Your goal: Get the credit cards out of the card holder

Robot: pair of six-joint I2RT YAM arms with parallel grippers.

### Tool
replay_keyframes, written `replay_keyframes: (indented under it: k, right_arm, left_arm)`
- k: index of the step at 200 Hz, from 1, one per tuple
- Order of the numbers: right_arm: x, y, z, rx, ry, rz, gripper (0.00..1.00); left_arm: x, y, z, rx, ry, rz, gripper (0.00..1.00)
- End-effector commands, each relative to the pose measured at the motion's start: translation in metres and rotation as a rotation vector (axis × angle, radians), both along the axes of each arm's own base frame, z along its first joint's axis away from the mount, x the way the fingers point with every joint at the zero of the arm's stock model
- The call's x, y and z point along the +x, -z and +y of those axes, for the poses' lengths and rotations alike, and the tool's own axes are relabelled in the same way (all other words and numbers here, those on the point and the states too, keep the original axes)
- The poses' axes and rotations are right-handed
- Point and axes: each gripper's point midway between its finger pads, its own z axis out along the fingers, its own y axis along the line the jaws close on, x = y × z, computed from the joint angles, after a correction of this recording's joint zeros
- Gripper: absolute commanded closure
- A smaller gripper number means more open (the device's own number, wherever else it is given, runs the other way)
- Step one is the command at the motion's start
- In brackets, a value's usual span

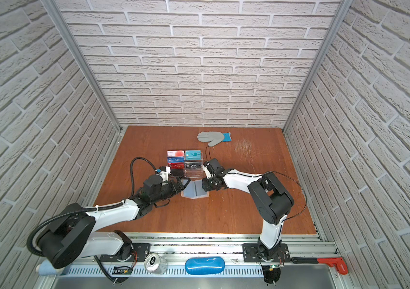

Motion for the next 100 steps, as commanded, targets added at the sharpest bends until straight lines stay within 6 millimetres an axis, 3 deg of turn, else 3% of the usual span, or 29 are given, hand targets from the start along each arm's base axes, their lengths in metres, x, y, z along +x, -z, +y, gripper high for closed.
replay_keyframes:
  k: [1,40,68,100]
  right_arm:
    - [-0.005,0.006,0.006,0.0,-0.022,0.013,0.64]
    - [-0.006,0.005,0.008,0.007,-0.032,0.014,0.68]
    - [-0.008,0.006,0.013,0.019,-0.04,0.027,0.7]
    - [-0.011,0.004,0.015,0.036,-0.043,0.034,0.71]
  left_arm:
    - [-0.002,-0.005,0.009,0.011,-0.023,-0.013,0.02]
    - [-0.004,-0.009,0.025,0.036,-0.068,-0.022,0.02]
    - [-0.004,-0.005,0.018,0.025,-0.05,-0.004,0.02]
    - [-0.004,0.015,0.005,0.013,-0.018,0.041,0.02]
